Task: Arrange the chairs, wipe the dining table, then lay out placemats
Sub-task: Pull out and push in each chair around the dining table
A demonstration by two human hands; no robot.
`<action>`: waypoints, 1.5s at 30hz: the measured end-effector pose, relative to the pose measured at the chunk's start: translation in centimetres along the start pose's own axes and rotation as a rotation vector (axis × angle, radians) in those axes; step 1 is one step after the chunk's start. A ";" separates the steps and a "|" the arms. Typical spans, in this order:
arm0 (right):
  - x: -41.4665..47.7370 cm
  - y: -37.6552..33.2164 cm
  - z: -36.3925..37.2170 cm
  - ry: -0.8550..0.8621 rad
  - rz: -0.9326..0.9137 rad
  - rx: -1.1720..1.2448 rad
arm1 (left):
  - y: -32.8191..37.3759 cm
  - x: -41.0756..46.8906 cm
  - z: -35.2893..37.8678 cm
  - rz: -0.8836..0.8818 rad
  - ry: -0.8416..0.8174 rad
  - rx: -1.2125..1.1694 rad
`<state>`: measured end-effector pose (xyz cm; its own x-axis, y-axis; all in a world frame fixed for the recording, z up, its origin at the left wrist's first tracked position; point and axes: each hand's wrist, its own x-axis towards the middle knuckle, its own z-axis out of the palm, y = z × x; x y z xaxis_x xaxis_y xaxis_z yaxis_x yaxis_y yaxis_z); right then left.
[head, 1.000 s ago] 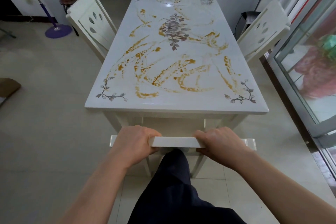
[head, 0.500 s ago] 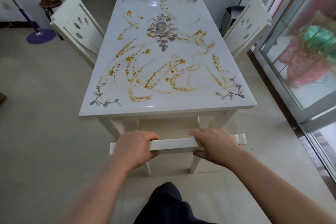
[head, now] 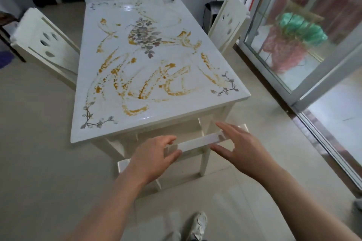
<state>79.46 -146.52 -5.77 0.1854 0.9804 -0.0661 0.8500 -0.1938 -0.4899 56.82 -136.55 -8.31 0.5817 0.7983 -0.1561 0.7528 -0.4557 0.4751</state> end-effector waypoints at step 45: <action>22.4 40.4 -28.3 0.009 -0.061 0.014 | 35.8 39.6 8.8 -0.117 0.272 -0.228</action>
<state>131.96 -133.39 -2.44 0.1381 0.9900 -0.0276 0.8527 -0.1331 -0.5052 109.48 -124.70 -5.07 0.3696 0.9292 0.0001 0.7035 -0.2798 0.6533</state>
